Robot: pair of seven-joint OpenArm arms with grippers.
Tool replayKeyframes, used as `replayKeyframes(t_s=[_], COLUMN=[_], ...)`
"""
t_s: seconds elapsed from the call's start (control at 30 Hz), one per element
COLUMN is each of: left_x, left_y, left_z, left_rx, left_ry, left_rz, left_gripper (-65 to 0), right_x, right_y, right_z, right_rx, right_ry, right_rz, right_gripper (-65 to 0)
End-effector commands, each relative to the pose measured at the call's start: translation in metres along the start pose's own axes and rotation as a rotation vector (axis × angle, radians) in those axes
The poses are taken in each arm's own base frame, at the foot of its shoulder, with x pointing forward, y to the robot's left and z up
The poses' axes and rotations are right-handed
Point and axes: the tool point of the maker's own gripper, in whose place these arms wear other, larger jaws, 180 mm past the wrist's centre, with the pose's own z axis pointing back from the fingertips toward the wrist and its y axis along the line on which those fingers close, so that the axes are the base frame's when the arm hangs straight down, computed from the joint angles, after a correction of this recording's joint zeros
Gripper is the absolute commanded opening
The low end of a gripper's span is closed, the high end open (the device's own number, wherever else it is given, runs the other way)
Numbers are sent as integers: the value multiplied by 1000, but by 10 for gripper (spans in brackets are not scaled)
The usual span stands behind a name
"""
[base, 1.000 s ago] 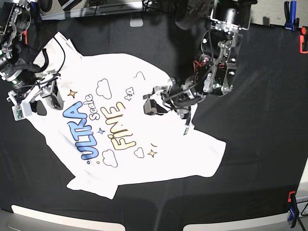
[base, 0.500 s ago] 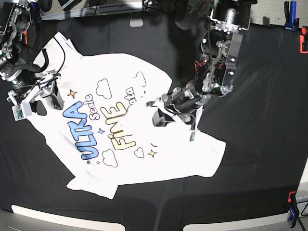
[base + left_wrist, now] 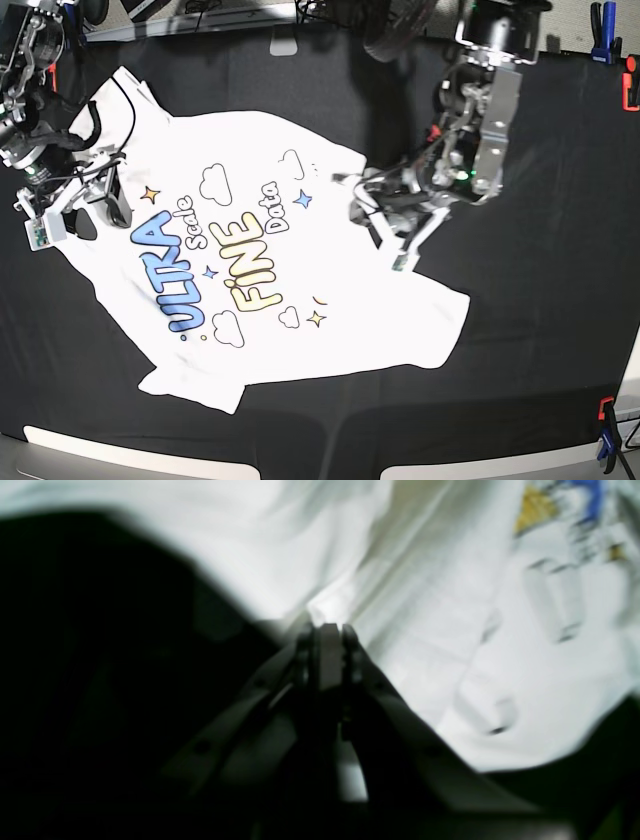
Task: Layout the t-shirt on the table in an organized manner, then fold the t-shirt properly
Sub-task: 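Raise the left gripper away to the shirt's shoulder corner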
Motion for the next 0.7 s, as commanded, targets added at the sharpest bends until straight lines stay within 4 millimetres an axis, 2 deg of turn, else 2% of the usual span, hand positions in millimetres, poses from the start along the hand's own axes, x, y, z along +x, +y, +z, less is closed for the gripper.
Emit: replayKeyframes(t_s=[0.0,0.07,0.13,0.33,0.47,0.57,0.67], left_x=[14,8,2,0,3,-3,-23], left_y=[6,23,31,23,30,49,71], left_z=[6,15,27,79,115,135,147], left_rx=[21,72,98,149,295,433,538], left_ry=[-41,-33,-28,-90,-131,-127,-60], left_rz=[-2,2,-17,-162,-209,-252,-269], left_gripper=[-650,-650,-650,-650,-650,-650,-650], right_x=[15,15,15,15,15,15,15], right_y=[-3,-3,-3,-3,-3,-3,-3], right_z=[3,3,3,3,3,3,3], right_rx=[-4,-4,-4,-4,-4,-4,-4], right_ry=[-45,-45,-45,-45,-45,-45,-45], right_rz=[22,22,22,22,22,22,22], right_gripper=[-310,-310,-310,-310,-310,-310,-310])
